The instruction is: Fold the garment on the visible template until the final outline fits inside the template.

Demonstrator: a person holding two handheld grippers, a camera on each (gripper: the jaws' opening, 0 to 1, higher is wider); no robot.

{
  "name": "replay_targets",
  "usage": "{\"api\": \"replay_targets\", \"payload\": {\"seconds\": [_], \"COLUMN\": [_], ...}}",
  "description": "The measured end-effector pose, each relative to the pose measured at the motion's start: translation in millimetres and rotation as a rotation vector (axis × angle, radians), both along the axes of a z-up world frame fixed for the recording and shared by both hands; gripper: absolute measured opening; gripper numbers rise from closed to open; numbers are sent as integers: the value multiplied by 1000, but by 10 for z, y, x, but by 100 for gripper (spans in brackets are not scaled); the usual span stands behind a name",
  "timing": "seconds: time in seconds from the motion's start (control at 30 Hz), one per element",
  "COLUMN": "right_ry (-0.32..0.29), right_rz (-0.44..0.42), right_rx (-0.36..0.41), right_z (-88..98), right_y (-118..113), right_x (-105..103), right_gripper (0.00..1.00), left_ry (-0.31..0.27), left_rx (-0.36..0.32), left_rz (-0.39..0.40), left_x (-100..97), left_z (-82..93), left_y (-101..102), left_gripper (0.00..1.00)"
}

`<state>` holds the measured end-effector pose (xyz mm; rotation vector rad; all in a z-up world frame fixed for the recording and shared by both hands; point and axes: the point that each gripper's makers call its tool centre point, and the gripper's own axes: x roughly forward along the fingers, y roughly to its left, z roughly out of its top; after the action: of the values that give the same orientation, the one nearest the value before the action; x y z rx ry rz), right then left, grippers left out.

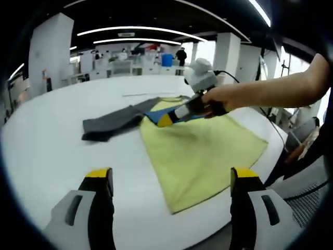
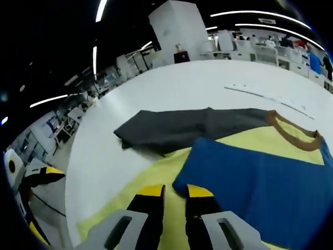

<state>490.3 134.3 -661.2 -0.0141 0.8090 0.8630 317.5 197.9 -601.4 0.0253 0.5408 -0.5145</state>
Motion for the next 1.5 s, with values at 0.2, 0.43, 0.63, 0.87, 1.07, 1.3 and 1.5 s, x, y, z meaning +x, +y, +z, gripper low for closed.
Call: {"api": "replay_targets", "payload": {"seconds": [0.2,0.43,0.63,0.87,1.07,1.3,1.5], "right_ry": [0,-30,-58,-93,-104,-69,-72], "right_rz": [7,-37,-70,-150,-204,-290,-329], "right_rx": [0,28,25,26,23,55,34], "right_z": [7,184,321,465,522,512,467], "right_y": [-13,-165,-458,-942,-1377,-1851,-2214], "right_x": [-3,101,181,265,260,268,223], "right_gripper": [12,33,53,62,65,64,59], "left_ry": [11,-5,-24,-30,-33,-30,-30], "left_rx": [13,46,47,50,53,42,30], "left_rz": [-15,-44,-38,-50,-61,-74,-82], "left_x": [-7,14,89,125,142,161,171], "left_z": [-23,11,71,82,110,138,162], "left_y": [-19,-30,-20,-71,-107,-156,-205], "left_gripper": [90,97,99,99,99,99,99]}}
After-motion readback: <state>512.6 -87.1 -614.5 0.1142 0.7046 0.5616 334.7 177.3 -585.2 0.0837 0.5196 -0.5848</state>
